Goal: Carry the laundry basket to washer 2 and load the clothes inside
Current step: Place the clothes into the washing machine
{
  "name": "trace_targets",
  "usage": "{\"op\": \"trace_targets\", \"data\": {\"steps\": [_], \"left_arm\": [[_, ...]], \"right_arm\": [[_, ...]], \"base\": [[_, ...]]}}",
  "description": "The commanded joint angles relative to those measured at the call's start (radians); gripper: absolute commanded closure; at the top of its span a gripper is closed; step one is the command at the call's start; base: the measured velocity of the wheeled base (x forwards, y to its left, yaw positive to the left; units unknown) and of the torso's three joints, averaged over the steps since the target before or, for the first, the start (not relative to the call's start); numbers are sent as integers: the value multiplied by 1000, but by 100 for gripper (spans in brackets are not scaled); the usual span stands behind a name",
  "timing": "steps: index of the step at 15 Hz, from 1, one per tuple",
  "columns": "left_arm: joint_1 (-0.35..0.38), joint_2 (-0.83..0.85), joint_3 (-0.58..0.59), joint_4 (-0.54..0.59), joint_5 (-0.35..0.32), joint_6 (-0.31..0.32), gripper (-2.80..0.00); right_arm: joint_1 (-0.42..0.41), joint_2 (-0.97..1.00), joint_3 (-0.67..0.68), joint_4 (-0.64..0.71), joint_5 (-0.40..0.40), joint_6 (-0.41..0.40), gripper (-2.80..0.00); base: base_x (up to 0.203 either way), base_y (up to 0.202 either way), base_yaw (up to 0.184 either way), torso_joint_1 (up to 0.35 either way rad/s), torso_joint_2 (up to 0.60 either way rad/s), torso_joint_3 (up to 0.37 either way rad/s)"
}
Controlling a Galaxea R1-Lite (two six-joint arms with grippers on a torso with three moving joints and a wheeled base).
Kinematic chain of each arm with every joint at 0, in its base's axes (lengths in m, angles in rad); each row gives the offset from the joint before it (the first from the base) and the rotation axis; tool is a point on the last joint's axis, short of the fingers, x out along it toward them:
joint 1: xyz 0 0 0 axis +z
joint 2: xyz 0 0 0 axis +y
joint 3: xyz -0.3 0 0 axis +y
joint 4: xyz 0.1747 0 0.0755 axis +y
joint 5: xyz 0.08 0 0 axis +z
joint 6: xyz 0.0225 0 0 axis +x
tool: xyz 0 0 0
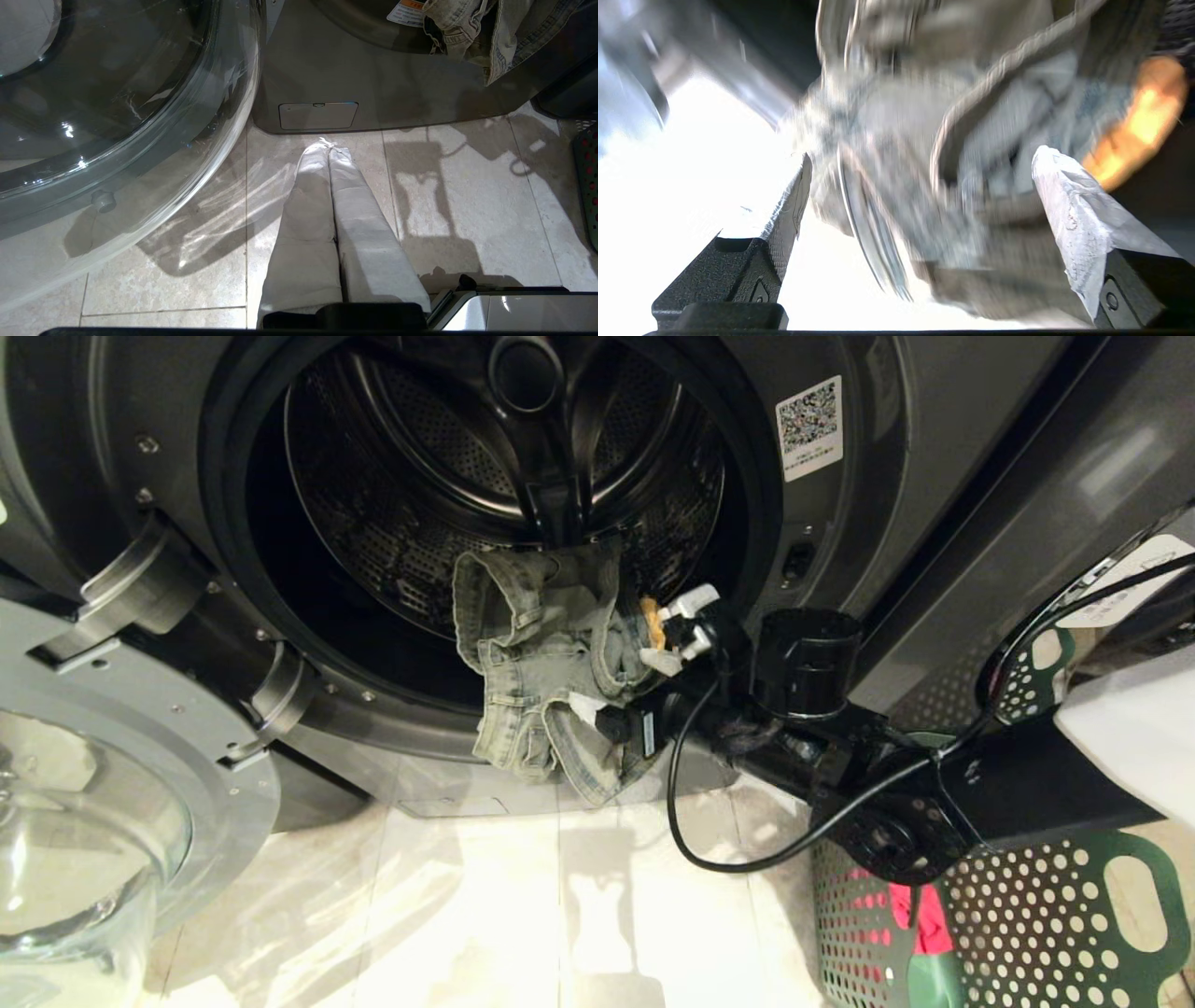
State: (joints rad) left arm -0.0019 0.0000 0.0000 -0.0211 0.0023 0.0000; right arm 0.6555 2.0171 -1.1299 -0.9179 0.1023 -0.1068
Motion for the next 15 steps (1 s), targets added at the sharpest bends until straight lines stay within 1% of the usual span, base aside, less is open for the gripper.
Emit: {"op": "trace_targets", "data": {"steps": [1, 2, 6, 7, 10, 11, 14, 15], "left_arm": [[0, 2, 6, 0, 1, 0, 0], [0, 2, 6, 0, 1, 0, 0], [0, 2, 6, 0, 1, 0, 0], [-1, 2, 6, 0, 1, 0, 0], [0, 2, 6, 0, 1, 0, 0], [0, 2, 6, 0, 1, 0, 0], [-1, 2, 6, 0, -1, 0, 0], [-1, 2, 6, 0, 1, 0, 0]], "right_arm": [[0, -32, 78, -72, 2, -78, -280], [0, -20, 96, -120, 2, -146, -280], [0, 67, 76, -257, 6, -339, -280], [1, 78, 75, -272, 15, -365, -280], [0, 114, 65, -277, 84, -441, -280], [0, 132, 56, -277, 91, -456, -280], [-2, 188, -40, -274, 78, -480, -280], [-7, 210, -75, -273, 61, -489, -280]], "base": [[0, 0, 0, 0, 0, 0], [0, 0, 0, 0, 0, 0], [0, 0, 0, 0, 0, 0], [0, 0, 0, 0, 0, 0], [0, 0, 0, 0, 0, 0], [0, 0, 0, 0, 0, 0], [0, 0, 0, 0, 0, 0], [0, 0, 0, 0, 0, 0]]}}
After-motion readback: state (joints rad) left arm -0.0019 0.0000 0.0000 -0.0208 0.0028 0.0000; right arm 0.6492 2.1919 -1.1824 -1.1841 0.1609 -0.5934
